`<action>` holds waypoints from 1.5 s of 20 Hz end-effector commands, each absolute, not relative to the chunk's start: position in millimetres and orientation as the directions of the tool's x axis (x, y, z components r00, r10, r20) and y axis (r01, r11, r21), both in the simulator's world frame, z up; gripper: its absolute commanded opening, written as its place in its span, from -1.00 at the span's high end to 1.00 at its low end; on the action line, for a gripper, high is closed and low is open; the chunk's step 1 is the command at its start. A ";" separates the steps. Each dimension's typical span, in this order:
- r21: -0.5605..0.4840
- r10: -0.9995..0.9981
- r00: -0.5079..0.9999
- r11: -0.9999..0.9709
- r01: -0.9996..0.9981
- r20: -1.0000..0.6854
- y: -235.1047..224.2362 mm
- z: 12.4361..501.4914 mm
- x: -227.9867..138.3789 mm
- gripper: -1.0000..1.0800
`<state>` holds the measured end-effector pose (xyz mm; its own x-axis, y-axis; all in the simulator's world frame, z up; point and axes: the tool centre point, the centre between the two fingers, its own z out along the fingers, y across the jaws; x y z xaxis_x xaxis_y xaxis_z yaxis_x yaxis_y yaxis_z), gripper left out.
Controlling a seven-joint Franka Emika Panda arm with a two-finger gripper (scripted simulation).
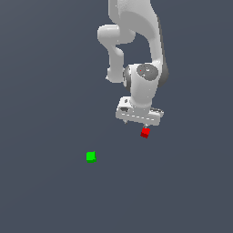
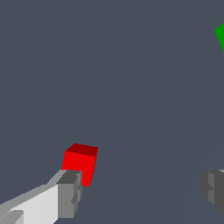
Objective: Stack the red cube on top of the green cube.
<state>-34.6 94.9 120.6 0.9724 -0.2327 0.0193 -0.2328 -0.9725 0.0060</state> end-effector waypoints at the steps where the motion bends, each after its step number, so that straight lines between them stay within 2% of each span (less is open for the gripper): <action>1: 0.005 -0.273 0.962 -0.962 -0.273 0.015 109.8 109.2 -39.2 -0.92; 14: 0.001 -0.397 0.918 -0.918 -0.397 0.001 160.5 72.5 -46.6 -0.92; 30: 0.000 -0.406 0.914 -0.914 -0.406 0.000 164.6 58.0 -46.1 -0.92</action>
